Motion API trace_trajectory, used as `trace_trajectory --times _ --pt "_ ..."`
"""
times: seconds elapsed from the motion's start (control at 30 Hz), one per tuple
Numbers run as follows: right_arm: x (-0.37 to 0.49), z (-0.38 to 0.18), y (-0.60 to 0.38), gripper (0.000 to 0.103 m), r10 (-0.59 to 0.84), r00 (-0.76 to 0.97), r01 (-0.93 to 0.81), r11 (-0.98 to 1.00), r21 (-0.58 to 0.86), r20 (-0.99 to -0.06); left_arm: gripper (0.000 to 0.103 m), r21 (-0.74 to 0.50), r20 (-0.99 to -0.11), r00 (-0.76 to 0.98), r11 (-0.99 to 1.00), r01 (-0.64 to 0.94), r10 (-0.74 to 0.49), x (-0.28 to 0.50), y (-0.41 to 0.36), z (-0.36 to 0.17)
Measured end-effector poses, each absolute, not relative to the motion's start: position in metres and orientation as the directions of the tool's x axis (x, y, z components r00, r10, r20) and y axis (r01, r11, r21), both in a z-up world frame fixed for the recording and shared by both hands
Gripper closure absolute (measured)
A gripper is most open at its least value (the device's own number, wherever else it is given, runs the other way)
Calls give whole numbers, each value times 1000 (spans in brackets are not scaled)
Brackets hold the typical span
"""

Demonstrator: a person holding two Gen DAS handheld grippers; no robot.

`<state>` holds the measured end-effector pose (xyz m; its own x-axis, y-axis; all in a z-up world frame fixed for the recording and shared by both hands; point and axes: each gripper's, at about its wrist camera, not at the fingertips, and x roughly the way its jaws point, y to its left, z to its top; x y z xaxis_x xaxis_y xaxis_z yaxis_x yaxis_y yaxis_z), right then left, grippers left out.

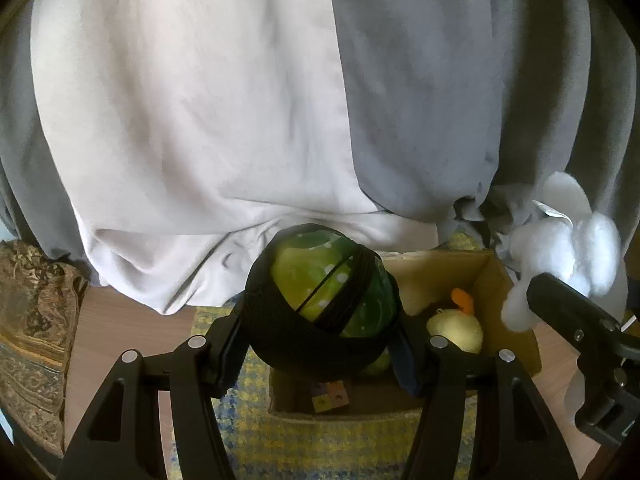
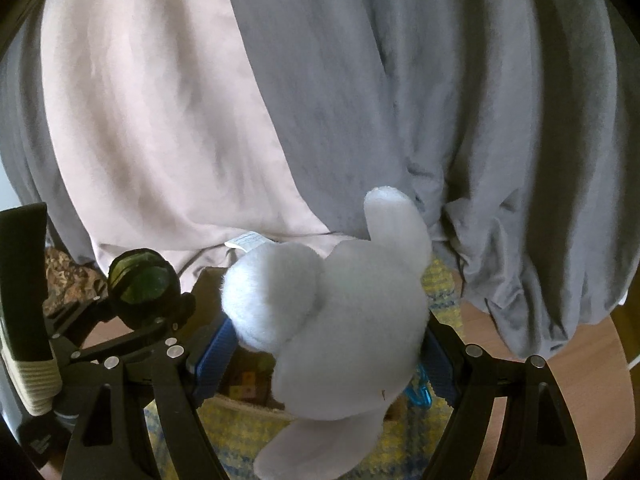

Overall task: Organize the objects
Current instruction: 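Lift the bunny and ball and carry both over the cardboard box, then open the right tool to drop the bunny while the left tool releases the ball into the box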

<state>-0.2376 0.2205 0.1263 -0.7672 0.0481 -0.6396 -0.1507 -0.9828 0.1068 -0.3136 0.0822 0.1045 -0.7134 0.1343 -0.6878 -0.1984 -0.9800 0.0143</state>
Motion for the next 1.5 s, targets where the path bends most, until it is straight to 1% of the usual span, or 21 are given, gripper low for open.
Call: trace_trajectory --times 0.13,0.33,0.43,0.5,0.53,0.57,0.63,0.73,0.83,1.17,1.5 --pt "-253 117 224 21 36 -744 -149 -982 112 -667 42 10 -706 -695 -979 -203 137 -327 86 97" --pt "-264 110 225 20 28 -732 -149 -982 120 -680 42 14 -728 -675 -981 -196 125 -338 88 89" --pt "-265 109 226 18 17 -730 -146 -980 131 -683 41 17 -736 -667 -981 -195 120 -339 87 86" --pt "-266 108 227 15 5 -728 -140 -980 142 -686 31 21 -734 -669 -981 -193 116 -339 87 86" --pt "-267 107 227 14 2 -724 -139 -980 143 -689 18 26 -729 -675 -982 -188 110 -338 87 87" --pt "-268 106 228 12 5 -720 -144 -979 143 -694 10 32 -721 -685 -982 -184 105 -336 87 89" --pt "-267 105 229 10 9 -715 -155 -977 146 -699 9 50 -712 -696 -982 -184 94 -333 88 92" --pt "-264 106 229 7 23 -723 -166 -976 141 -690 3 78 -710 -700 -980 -181 73 -330 89 92" --pt "-261 111 229 5 44 -733 -174 -977 124 -678 2 79 -708 -702 -981 -176 69 -328 87 93" --pt "-245 121 218 5 75 -751 -171 -982 84 -656 2 67 -699 -712 -984 -168 74 -315 80 97" --pt "-227 115 212 5 77 -739 -175 -981 80 -669 2 76 -684 -727 -984 -161 66 -292 74 96"
